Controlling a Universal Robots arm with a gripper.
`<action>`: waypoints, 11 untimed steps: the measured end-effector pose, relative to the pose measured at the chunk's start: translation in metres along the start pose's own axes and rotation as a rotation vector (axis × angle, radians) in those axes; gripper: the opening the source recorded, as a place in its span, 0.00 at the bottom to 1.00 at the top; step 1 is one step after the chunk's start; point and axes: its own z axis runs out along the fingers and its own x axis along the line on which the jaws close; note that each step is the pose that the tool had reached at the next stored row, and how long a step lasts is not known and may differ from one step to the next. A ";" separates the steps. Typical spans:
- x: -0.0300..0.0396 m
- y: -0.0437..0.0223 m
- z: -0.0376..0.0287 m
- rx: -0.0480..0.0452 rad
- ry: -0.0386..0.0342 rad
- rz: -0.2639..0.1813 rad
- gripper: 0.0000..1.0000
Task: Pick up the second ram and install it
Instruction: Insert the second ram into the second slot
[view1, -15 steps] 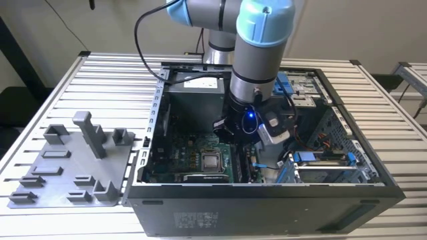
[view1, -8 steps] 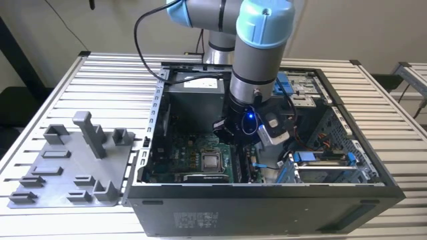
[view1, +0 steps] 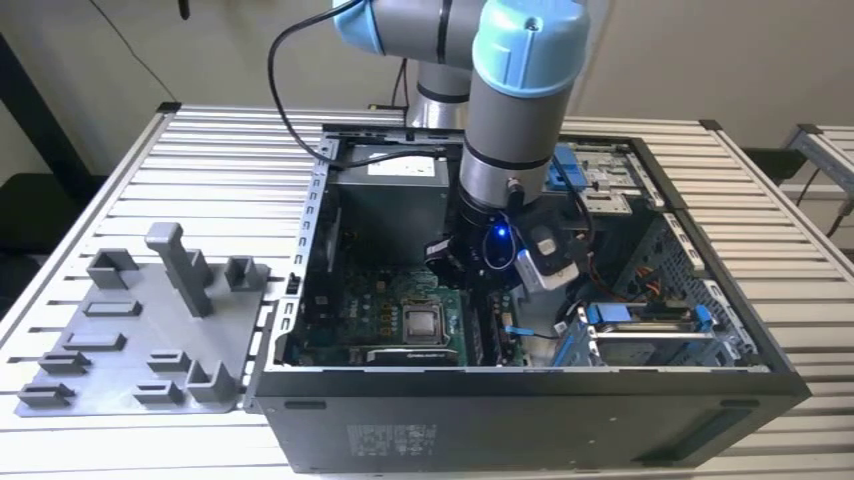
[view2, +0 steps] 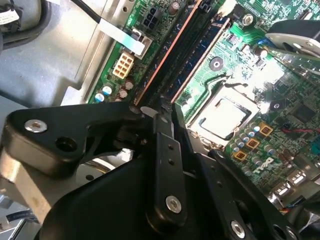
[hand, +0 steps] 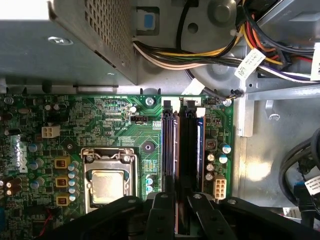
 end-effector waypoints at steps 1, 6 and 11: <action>-0.0001 0.0000 -0.0001 0.0000 0.0001 0.000 0.21; -0.0005 -0.0004 -0.0201 0.0001 0.0007 0.000 0.21; -0.0008 -0.0006 -0.0319 -0.0002 0.0005 0.000 0.21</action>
